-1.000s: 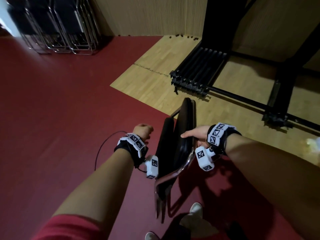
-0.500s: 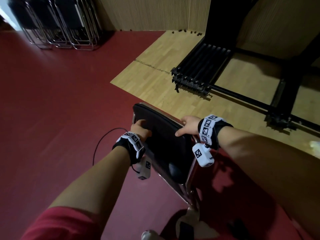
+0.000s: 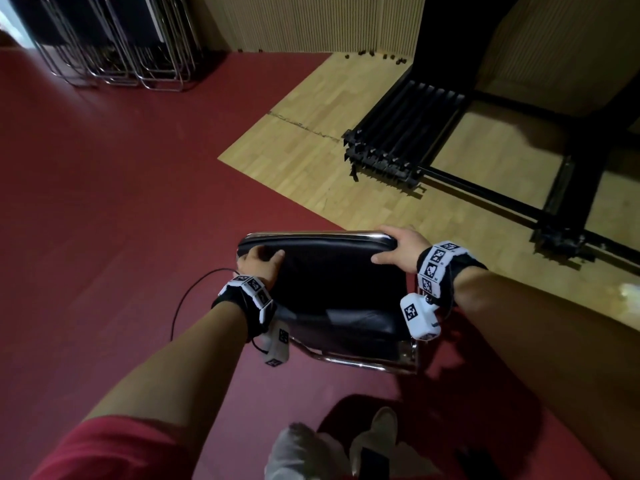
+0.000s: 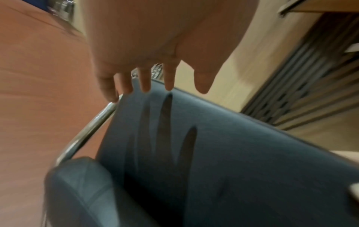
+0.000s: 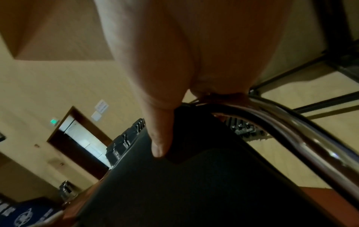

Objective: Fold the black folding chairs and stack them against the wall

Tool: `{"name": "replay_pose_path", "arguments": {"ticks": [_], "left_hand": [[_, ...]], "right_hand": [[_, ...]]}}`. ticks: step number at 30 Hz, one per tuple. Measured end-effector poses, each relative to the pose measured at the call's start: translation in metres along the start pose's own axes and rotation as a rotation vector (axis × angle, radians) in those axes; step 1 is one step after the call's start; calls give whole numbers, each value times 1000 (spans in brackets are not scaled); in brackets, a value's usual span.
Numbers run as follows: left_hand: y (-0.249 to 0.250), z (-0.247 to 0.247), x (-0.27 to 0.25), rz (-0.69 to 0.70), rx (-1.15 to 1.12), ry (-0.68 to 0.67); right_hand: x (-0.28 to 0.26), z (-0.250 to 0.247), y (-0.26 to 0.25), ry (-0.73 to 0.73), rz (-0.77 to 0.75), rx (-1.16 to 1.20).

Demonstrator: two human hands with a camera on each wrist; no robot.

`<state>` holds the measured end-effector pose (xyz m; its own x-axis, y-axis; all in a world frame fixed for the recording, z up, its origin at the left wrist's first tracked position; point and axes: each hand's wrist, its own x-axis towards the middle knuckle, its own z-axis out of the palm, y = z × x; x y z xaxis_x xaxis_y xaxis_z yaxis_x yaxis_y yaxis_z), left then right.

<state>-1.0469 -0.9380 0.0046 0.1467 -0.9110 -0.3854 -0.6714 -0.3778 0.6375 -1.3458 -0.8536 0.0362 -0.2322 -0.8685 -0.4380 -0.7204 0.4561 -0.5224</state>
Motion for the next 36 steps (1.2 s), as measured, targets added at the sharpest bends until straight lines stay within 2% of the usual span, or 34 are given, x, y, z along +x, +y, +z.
{"name": "replay_pose_path", "arguments": {"ticks": [3,8,12,15,17,21,24,26,29,33,36], "left_hand": [[-7,-6,9,-53,29,85],[-21,-13,46,-169,-99,188],[-34,-24,94,-225,-171,72],[-32,-31,127,-185,-362,-59],[-34,-32,148,-180,-410,-130],[-28,-35,180,-135,-459,-216],[-34,-33,199,-143,-446,-216],[-32,-36,194,-165,-456,-240],[-36,-38,185,-188,-433,-248],[-64,-27,188,-193,-360,-215],[-44,-33,156,-209,-425,-185]], "right_hand": [[11,5,2,46,13,0],[35,0,-9,72,23,70],[59,-1,-25,85,61,140],[87,6,-20,133,79,176],[98,10,-23,148,82,187],[106,10,-43,234,111,214],[119,11,-40,292,179,245],[123,12,-35,314,259,262],[128,13,-27,329,294,314],[139,9,-19,305,274,397],[149,4,-20,277,256,438]]}}
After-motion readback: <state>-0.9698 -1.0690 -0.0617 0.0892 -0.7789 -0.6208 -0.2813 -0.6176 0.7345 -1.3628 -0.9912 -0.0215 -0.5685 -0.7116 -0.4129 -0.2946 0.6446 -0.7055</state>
